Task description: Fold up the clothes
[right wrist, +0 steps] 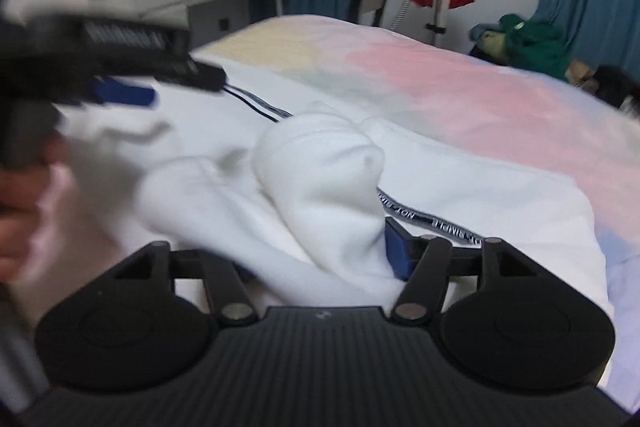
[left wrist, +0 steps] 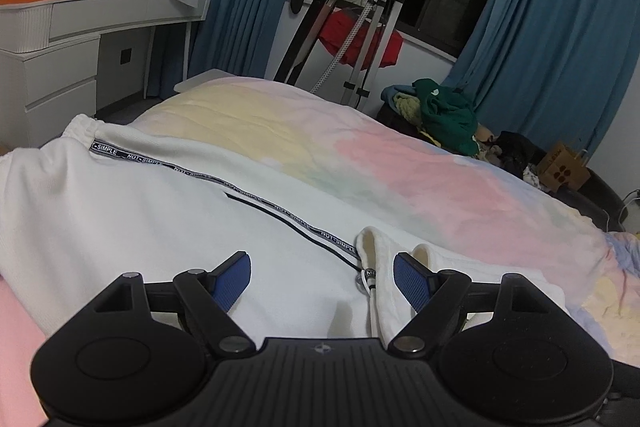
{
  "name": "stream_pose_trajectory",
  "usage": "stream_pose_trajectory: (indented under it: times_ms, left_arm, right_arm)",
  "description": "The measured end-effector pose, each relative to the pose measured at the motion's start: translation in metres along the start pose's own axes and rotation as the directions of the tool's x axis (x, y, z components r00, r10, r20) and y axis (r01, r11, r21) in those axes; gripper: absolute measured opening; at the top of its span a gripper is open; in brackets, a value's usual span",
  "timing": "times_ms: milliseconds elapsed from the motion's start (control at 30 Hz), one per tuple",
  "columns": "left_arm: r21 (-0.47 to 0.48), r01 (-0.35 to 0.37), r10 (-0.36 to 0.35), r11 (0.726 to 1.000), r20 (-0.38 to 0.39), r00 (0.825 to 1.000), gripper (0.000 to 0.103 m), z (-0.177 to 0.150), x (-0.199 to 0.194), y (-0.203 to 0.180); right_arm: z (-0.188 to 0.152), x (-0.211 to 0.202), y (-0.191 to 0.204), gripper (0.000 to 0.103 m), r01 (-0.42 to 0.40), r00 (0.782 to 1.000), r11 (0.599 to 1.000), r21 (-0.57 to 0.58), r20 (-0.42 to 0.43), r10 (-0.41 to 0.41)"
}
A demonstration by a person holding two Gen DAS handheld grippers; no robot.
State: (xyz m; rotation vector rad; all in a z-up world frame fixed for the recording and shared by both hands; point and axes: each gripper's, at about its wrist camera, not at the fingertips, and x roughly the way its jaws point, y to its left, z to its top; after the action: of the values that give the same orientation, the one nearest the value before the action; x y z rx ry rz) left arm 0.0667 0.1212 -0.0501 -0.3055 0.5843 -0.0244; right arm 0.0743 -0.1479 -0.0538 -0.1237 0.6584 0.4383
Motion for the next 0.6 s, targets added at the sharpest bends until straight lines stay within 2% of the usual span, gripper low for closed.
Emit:
stream_pose_trajectory:
  times_ms: [67,133,200,267,333,467,533,567,600]
  left_arm:
    - [-0.001,0.002,-0.002,1.0,0.003,1.0,0.08,-0.001,-0.003,0.0]
    - [-0.009,0.007,-0.007,1.0,0.005,1.0,0.08,-0.002,-0.006,0.0]
    - [-0.021,0.009,-0.009,1.0,0.005,1.0,0.08,-0.002,-0.008,0.0]
    - [-0.034,0.013,-0.013,0.999,0.004,1.0,0.08,-0.003,-0.008,0.001]
    - [-0.045,0.019,-0.019,0.999,0.0,1.0,0.08,-0.003,-0.008,0.002]
    - [-0.042,0.042,-0.042,0.998,0.002,0.999,0.08,-0.001,-0.006,-0.001]
    - [-0.04,0.061,-0.061,0.997,0.005,0.998,0.08,0.0,-0.007,-0.001]
    - [-0.042,0.074,-0.074,0.996,0.006,0.997,0.08,0.0,-0.008,-0.001]
    - [-0.044,0.087,-0.087,0.995,0.007,0.996,0.08,0.0,-0.008,-0.001]
  right_arm:
    - [0.002,-0.019,-0.009,0.07,-0.076,0.997,0.995,0.059,0.012,0.075]
    - [0.008,-0.034,-0.027,0.07,-0.17,0.985,0.976,0.139,0.049,0.164]
    - [0.013,-0.043,-0.047,0.071,-0.275,0.96,0.936,0.22,0.106,0.258]
    - [0.018,-0.044,-0.069,0.07,-0.371,0.927,0.876,0.307,0.172,0.333]
    - [0.019,-0.036,-0.086,0.071,-0.391,0.919,0.833,0.391,0.216,0.331]
    - [0.016,-0.009,-0.099,0.069,-0.378,0.925,0.78,0.499,0.181,0.333]
    - [0.015,0.001,-0.091,0.06,-0.406,0.911,0.772,0.489,0.144,0.387]
    - [0.014,0.004,-0.084,0.057,-0.401,0.91,0.784,0.473,0.112,0.398]
    - [0.014,0.005,-0.074,0.052,-0.376,0.919,0.815,0.441,0.064,0.389]
